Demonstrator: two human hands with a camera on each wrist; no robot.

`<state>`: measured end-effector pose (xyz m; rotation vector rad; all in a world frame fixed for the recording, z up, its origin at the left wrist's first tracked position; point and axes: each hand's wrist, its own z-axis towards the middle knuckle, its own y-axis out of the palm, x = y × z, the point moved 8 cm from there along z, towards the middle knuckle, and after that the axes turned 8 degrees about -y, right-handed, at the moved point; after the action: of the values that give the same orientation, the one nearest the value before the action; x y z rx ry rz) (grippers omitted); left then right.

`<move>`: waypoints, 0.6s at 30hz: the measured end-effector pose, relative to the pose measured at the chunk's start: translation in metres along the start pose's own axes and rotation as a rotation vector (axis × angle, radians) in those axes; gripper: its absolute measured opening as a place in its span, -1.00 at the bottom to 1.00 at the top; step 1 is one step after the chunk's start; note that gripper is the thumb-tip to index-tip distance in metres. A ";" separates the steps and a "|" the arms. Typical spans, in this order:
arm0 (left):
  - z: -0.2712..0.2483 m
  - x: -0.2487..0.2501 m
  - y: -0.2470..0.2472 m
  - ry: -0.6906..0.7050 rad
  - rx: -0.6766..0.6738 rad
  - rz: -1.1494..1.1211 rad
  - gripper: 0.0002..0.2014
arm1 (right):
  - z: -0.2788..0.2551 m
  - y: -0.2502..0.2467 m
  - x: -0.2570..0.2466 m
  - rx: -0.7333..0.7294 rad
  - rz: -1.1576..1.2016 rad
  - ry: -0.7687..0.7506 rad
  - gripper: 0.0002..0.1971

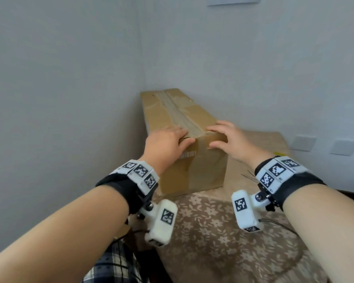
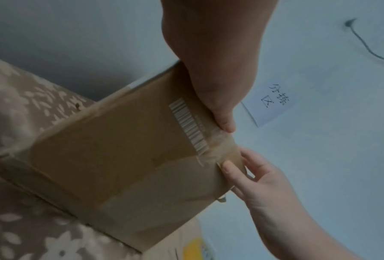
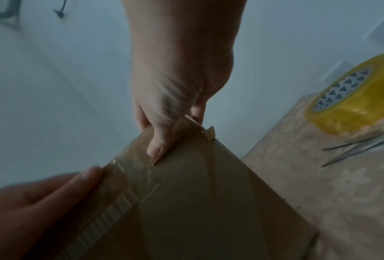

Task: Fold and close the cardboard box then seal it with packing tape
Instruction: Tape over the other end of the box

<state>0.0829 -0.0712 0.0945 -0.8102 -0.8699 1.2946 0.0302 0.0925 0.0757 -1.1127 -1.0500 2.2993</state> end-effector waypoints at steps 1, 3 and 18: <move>0.004 0.006 0.001 0.014 -0.009 0.011 -0.30 | 0.002 0.000 0.005 0.029 -0.018 0.014 -0.50; 0.009 0.010 0.002 0.058 0.012 0.005 -0.26 | 0.003 0.003 0.011 0.068 -0.007 0.014 -0.50; 0.031 0.082 0.021 0.152 0.135 0.101 -0.60 | -0.072 -0.026 0.172 -0.190 -0.561 0.641 -0.71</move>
<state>0.0514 0.0133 0.0964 -0.8421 -0.6207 1.3465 -0.0183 0.2462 -0.0212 -1.2926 -1.1318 1.3034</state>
